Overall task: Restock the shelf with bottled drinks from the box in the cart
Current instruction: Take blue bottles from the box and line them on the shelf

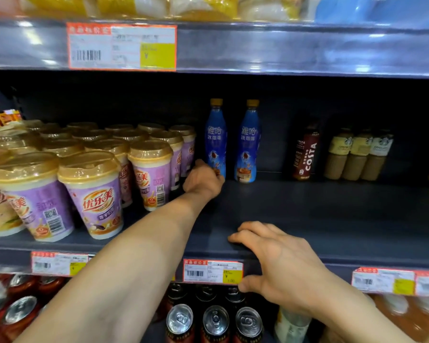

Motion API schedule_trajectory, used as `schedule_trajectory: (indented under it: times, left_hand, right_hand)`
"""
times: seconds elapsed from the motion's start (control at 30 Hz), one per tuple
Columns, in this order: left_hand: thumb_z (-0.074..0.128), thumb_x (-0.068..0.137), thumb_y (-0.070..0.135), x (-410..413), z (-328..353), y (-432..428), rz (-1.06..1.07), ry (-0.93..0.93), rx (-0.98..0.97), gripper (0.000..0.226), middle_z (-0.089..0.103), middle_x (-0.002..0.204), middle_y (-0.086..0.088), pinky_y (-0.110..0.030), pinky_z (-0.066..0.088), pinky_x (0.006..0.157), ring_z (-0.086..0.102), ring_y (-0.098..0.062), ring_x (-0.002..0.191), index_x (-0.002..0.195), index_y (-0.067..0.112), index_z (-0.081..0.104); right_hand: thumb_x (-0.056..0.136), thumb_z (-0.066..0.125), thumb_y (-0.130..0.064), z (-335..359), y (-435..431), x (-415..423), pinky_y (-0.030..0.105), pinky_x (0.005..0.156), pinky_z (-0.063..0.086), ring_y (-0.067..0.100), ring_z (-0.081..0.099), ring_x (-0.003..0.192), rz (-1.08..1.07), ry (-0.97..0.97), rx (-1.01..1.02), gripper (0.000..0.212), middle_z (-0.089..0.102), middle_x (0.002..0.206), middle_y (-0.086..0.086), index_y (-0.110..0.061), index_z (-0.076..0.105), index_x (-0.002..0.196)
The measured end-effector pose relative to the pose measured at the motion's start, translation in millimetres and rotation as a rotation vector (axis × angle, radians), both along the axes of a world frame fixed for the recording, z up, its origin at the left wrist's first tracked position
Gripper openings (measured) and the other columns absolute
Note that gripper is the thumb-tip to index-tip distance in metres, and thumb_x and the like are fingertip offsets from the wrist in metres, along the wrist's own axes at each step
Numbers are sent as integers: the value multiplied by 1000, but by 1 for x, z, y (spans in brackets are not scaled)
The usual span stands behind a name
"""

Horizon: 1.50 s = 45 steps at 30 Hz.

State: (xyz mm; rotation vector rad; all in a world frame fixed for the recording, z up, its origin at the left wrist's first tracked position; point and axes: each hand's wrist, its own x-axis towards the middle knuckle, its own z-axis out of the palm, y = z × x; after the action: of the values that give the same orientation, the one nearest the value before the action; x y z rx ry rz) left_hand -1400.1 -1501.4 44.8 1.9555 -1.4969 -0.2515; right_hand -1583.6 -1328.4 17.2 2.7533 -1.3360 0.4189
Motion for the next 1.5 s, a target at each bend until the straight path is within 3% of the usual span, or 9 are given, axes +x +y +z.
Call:
schedule_trajectory:
  times: [0.17,0.3,0.53,0.67,0.8,0.93,1.03,1.2,1.5]
  left_hand:
    - [72,84,42,9,-2,28,-155,10,55,61,60,133,-9,-34,48,97,58,-30,121,133,13,50]
    - [64,88,53,17,1,71,-331,-141,181,54,61,133,-1,-24,43,89,58,-22,119,132,23,57]
    - [40,86,73,34,1,163,-568,-280,82,68,67,123,2,-31,45,96,57,-18,117,122,21,65]
    - [35,92,71,44,-7,184,-586,-439,66,68,52,144,5,-34,35,109,42,-16,133,135,23,56]
    - [42,92,67,46,-19,196,-572,-585,25,69,38,155,6,-35,32,110,30,-16,142,147,25,43]
    - [47,93,60,39,-15,215,-541,-678,71,68,34,157,3,-40,27,114,27,-20,143,149,24,35]
    - [51,92,56,26,-13,243,-534,-691,62,70,33,157,1,-45,20,117,25,-23,145,151,21,34]
    - [57,90,50,1,-18,297,-608,-607,15,72,35,157,-5,-46,26,118,27,-28,146,150,16,37]
    - [48,95,53,-98,-67,398,-866,-678,169,68,31,157,1,-44,25,118,20,-24,147,152,22,29]
  right_hand:
    - [70,72,-63,2,0,2,30,95,42,6,36,130,-16,-8,1,81,32,142,-26,-45,34,140]
    - [69,69,-65,2,3,4,30,99,42,8,37,133,-40,-22,8,83,35,146,-20,-42,37,142]
    - [72,67,-61,6,9,7,34,100,43,14,42,132,-97,-19,36,77,41,147,-11,-35,42,140]
    - [72,68,-57,9,12,10,35,99,46,16,46,129,-112,-29,51,72,46,143,-9,-32,48,137]
    - [75,68,-56,9,13,9,37,104,43,19,46,132,-119,1,59,72,46,145,-5,-29,49,139]
    - [82,69,-51,17,27,10,47,116,29,26,29,146,-175,121,98,80,37,154,3,-24,37,150]
    - [86,66,-47,23,52,-5,52,120,21,28,16,152,-269,106,106,80,27,161,7,-23,31,154]
    - [85,66,-38,9,120,-50,48,113,35,34,29,145,-404,56,65,72,37,154,13,-17,40,149]
    - [90,60,-44,-64,252,-168,49,104,43,35,39,134,-712,56,357,65,44,144,12,-19,39,146]
